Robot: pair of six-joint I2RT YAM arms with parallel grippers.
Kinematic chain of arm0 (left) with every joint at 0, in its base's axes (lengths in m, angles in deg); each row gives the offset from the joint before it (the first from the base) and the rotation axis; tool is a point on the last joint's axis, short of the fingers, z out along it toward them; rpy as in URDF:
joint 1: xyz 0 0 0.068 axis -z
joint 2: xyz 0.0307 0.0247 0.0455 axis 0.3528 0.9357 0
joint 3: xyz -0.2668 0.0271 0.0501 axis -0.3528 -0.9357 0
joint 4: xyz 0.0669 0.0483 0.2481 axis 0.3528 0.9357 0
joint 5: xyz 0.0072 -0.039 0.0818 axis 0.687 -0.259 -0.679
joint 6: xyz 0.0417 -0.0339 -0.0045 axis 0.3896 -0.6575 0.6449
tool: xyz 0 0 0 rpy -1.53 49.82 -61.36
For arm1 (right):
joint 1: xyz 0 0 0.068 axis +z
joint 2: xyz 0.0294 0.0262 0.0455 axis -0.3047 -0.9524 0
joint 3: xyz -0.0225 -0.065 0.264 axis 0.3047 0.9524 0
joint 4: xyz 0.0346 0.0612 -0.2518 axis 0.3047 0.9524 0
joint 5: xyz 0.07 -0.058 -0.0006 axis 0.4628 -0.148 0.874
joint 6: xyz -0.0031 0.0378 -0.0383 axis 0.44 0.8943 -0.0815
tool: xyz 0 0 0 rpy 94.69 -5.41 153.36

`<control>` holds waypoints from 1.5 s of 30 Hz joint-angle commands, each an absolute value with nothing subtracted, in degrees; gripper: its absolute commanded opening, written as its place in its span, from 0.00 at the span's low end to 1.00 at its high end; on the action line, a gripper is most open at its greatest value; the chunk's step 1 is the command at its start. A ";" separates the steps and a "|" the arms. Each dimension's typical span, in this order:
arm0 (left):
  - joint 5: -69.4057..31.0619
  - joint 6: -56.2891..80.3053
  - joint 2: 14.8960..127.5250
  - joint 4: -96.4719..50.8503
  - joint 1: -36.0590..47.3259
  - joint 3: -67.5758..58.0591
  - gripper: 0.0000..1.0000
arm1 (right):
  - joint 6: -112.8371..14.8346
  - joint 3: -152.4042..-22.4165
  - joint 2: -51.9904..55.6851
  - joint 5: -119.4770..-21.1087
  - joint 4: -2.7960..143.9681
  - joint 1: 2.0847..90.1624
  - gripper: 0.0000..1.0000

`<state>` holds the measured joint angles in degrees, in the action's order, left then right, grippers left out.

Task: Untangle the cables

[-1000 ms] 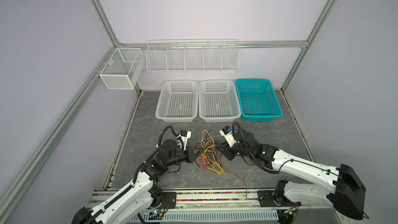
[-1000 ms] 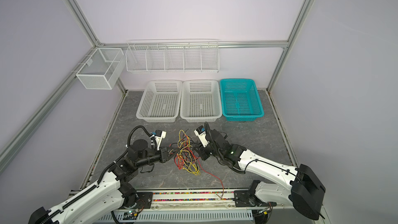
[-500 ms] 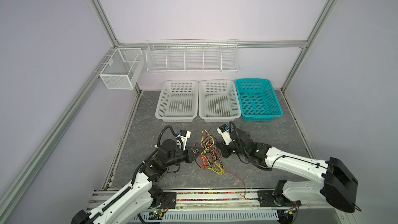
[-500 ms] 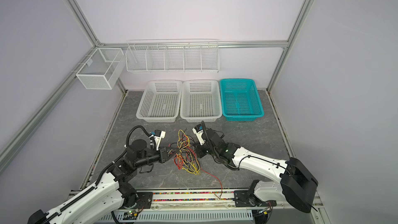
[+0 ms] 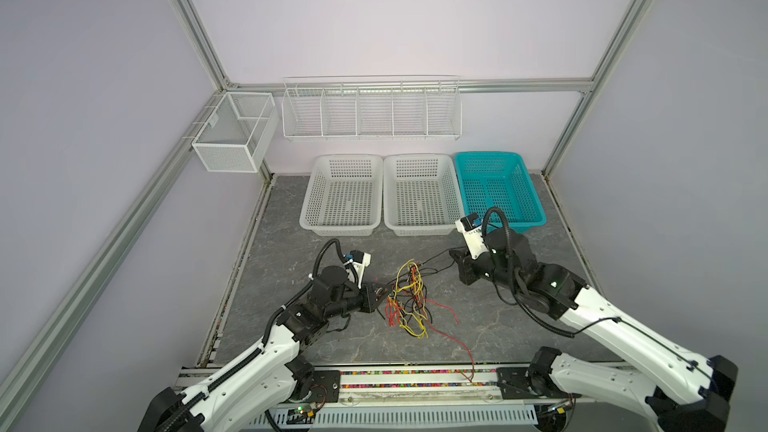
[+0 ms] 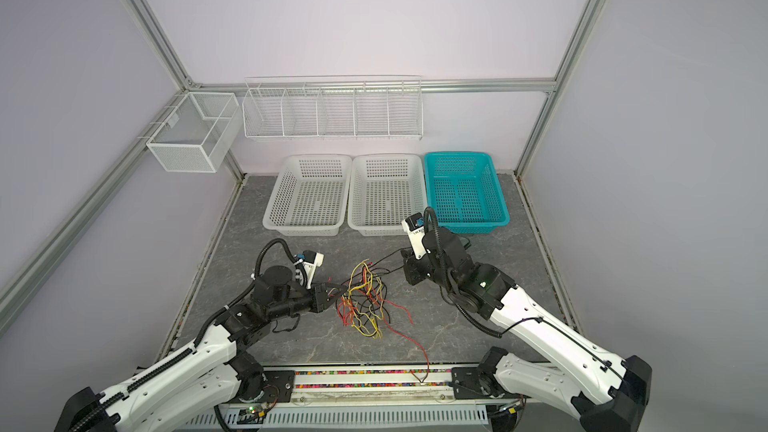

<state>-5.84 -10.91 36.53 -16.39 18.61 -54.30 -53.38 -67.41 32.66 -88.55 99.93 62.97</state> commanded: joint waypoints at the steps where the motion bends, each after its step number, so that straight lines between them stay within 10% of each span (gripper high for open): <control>1: -11.84 -9.59 38.29 -8.46 18.10 -54.27 0.00 | -56.91 -74.67 36.70 -96.25 103.75 59.33 0.07; 14: -10.35 -11.50 41.54 -14.33 18.11 -54.71 0.00 | -59.96 -82.34 35.93 -80.94 109.71 57.14 0.09; 23: -6.16 -14.17 39.80 -18.86 18.10 -53.23 0.00 | -53.61 -66.87 38.85 -71.65 98.89 60.88 0.42; 45: -6.30 -15.32 28.46 -20.47 18.10 -55.20 0.00 | -40.13 -56.07 11.22 -72.55 77.32 70.75 0.49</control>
<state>-5.84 -14.69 29.80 -18.30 18.28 -54.43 -43.15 -56.94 13.36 -74.32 82.44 69.71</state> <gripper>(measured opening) 0.061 0.483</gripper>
